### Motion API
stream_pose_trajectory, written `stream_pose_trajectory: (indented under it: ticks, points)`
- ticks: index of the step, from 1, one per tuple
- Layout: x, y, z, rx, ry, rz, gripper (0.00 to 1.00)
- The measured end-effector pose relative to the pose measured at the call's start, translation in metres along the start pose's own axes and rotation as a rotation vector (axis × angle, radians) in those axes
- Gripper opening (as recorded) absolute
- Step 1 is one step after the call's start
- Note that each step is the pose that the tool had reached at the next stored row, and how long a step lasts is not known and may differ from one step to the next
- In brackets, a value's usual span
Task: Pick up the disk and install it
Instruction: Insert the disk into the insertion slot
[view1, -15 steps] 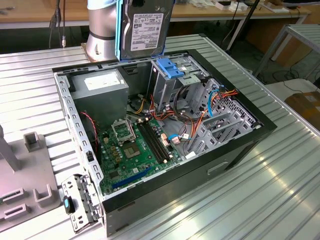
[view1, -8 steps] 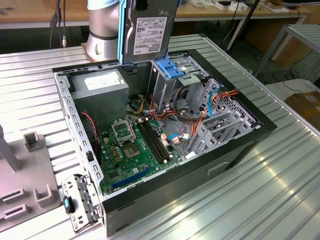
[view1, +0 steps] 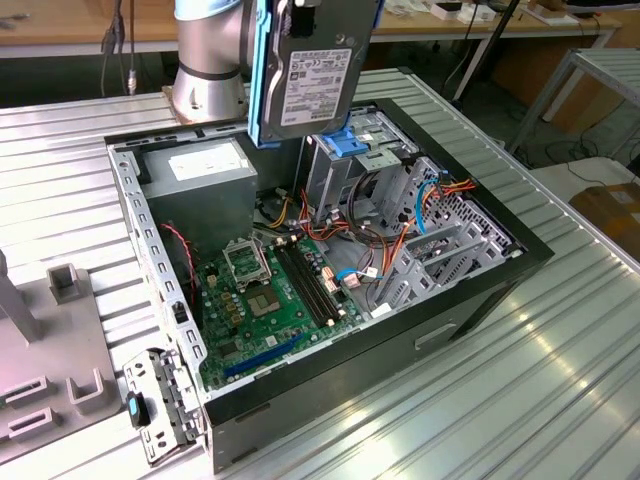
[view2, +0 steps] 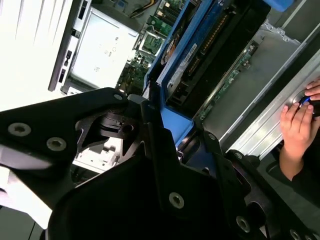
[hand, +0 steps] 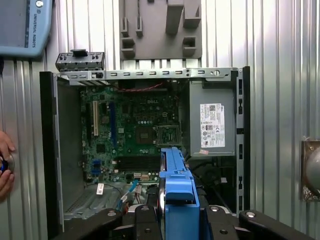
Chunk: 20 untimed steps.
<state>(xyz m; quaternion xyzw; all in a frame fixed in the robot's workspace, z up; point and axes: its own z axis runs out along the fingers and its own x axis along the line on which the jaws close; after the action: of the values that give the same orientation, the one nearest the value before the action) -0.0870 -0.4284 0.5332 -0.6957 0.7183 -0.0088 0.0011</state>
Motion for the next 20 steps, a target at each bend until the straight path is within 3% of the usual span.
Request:
stream_pose_trajectory:
  ticks: [3, 8, 11, 14, 17, 20]
  points:
    - [0.0145, -0.0009, 0.0004, -0.0001, 0.0001, 0.000, 0.37]
    - [0.0325, -0.0016, 0.0010, -0.0001, -0.0003, 0.000, 0.37]
    - [0.0564, -0.0027, 0.0016, -0.0005, -0.0001, 0.000, 0.37]
    - [0.0681, -0.0070, 0.0022, -0.0017, -0.0001, 0.000, 0.37]
    - [0.0737, -0.0231, 0.0029, -0.0044, -0.0002, 0.000, 0.37]
    - [0.0757, -0.0470, 0.0039, -0.0064, 0.0004, 0.000, 0.37]
